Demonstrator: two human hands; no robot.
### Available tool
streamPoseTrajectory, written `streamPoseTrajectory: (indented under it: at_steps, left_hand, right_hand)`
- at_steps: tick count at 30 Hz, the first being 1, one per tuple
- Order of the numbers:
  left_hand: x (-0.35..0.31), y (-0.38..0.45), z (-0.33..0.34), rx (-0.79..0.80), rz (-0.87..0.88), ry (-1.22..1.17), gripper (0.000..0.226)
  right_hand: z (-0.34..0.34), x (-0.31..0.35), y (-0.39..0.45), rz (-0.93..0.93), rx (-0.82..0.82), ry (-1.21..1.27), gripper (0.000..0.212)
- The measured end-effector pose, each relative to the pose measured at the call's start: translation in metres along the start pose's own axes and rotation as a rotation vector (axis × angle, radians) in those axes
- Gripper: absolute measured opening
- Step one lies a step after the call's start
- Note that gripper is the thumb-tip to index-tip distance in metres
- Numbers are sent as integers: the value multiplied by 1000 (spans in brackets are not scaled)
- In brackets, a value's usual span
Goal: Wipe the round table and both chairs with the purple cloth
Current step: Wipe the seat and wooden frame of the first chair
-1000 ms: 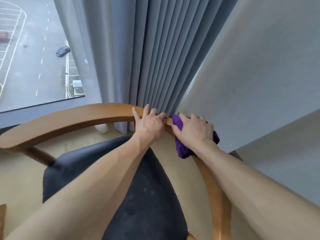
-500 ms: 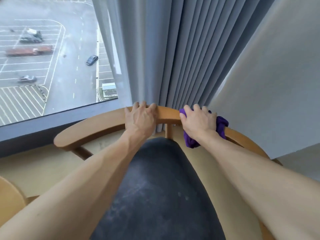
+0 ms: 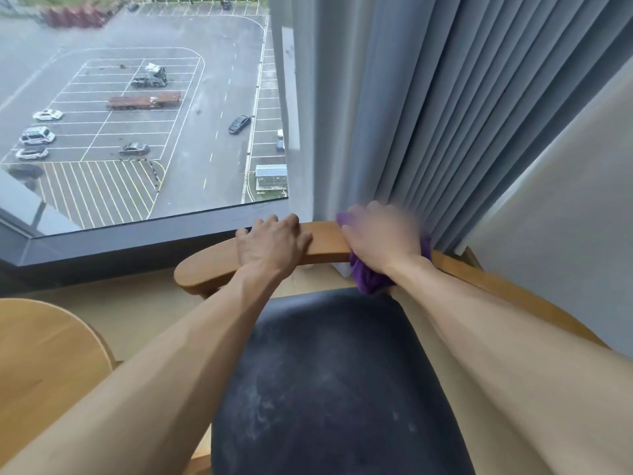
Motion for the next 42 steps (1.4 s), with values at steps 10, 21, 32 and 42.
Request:
streamPoseTrajectory:
  at_steps: [10, 21, 32, 42]
  left_hand:
    - [3, 7, -14, 66, 4, -22, 36]
    - [83, 19, -40, 96, 146, -569, 29]
    - [172, 17, -53, 138, 72, -842, 61]
    - [106, 7, -36, 166, 350, -477, 60]
  right_hand:
    - [-7, -40, 8, 255, 120, 89, 36]
    - [-5, 156, 61, -140, 151, 23, 30]
    - [7, 268, 39, -452, 180, 23, 40]
    - [-19, 134, 57, -220, 222, 538, 30]
Point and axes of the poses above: each hand's wrist, its own y-axis towards the middle knuckle, its own z-axis out of the palm, x = y × z, the point moved 1 cm from there along y, towards the middle knuckle, and after that the axes turned 15 degrees about x, right-handed, at the moved point
